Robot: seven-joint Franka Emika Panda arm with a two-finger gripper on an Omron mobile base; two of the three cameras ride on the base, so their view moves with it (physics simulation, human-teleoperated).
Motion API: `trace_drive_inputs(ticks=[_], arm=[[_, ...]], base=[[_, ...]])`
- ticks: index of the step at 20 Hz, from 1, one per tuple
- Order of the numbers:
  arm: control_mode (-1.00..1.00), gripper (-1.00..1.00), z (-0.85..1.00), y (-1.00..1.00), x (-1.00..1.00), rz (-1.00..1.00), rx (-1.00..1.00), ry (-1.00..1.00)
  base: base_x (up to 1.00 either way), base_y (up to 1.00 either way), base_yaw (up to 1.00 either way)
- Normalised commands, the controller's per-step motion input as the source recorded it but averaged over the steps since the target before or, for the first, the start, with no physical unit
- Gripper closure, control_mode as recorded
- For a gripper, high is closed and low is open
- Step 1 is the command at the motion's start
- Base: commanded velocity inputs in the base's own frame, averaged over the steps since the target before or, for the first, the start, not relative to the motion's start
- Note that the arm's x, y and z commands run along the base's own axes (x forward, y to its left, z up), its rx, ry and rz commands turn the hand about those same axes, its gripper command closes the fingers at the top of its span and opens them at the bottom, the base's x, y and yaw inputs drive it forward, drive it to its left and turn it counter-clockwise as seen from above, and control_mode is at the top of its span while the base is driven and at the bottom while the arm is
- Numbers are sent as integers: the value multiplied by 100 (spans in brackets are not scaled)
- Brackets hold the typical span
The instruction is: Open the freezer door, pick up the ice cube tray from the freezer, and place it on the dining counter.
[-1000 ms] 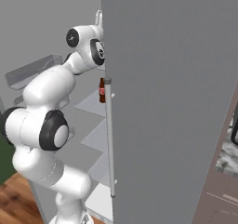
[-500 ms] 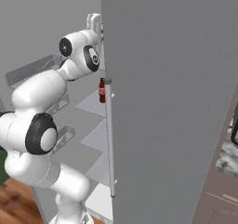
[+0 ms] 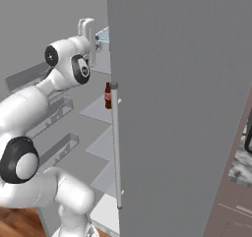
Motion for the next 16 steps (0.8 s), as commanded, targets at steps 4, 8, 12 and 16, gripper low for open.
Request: trace_drive_inputs(ticks=[4,8,12,16], arm=[[-100,100,14,0,-96,0,0,4],[-100,100,23,0,-100,0,0,9],[-100,100,19,0,-100,0,0,11],[-100,100,7,0,-99,0,-2,11]], base=[[0,0,0],[0,0,0],[0,0,0],[0,0,0]])
